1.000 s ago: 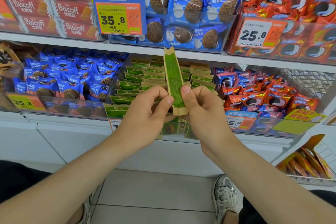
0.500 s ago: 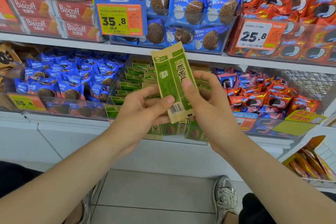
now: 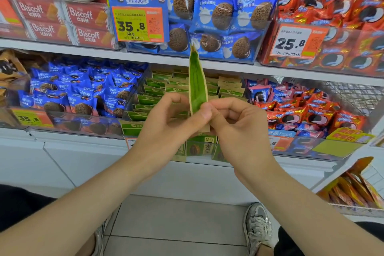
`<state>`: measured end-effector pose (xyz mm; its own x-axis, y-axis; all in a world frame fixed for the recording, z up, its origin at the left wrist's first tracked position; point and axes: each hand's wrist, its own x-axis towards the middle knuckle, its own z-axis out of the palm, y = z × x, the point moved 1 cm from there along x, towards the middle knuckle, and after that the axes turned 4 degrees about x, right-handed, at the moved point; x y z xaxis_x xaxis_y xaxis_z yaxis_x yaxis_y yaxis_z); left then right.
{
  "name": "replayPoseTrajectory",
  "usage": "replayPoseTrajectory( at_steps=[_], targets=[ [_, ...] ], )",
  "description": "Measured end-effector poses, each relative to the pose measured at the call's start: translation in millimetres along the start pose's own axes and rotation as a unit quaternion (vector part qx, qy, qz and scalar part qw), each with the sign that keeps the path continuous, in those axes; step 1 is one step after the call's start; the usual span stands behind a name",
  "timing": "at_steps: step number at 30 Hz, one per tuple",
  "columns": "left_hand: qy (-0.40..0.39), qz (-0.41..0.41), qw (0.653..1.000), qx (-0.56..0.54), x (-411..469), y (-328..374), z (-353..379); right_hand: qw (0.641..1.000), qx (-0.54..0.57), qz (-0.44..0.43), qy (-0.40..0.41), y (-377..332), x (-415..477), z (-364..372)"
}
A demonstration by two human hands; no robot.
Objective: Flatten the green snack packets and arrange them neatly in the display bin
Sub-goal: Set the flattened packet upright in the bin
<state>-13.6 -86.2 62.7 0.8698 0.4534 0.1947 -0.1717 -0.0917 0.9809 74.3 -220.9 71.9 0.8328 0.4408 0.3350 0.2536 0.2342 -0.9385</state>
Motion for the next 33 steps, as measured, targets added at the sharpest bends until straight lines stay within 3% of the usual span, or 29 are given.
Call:
replayPoseTrajectory(
  at_steps=[4, 11, 13, 18, 21, 26, 29, 33],
  targets=[
    [-0.078, -0.025, 0.996, -0.047, 2.1, 0.7, -1.4, 1.0, -0.003, -0.007, 0.012, 1.5, 2.6, -4.9],
    [-0.101, -0.038, 0.994, 0.005, 4.0, -1.3, -8.5, 0.999, 0.001, 0.032, 0.015, 6.4, 1.9, -3.8],
    [-0.069, -0.023, 0.997, 0.032, 7.5, 1.0, -13.1, 0.999, -0.023, 0.038, -0.02, -0.1, 4.9, -7.2],
    [0.022, -0.046, 0.996, -0.072, 17.0, 1.5, -18.5, 0.97, -0.052, 0.11, -0.213, -13.8, 10.6, -17.8],
    [0.017, -0.056, 0.993, -0.098, 13.6, 5.2, -15.8, 0.962, -0.047, 0.125, -0.237, -17.6, 11.4, -18.1],
    [-0.008, 0.08, 0.992, 0.097, 4.4, -2.3, -2.0, 0.981, -0.16, -0.005, -0.11, -4.7, 13.3, -8.9],
    [-0.014, 0.124, 0.981, 0.149, 5.3, -6.0, 1.4, 0.959, -0.252, -0.077, -0.106, 3.9, 6.3, -3.9],
    [-0.042, 0.151, 0.968, 0.195, 6.7, -5.1, -2.3, 0.96, -0.241, -0.094, -0.108, 8.7, 6.8, -0.2]
  ],
)
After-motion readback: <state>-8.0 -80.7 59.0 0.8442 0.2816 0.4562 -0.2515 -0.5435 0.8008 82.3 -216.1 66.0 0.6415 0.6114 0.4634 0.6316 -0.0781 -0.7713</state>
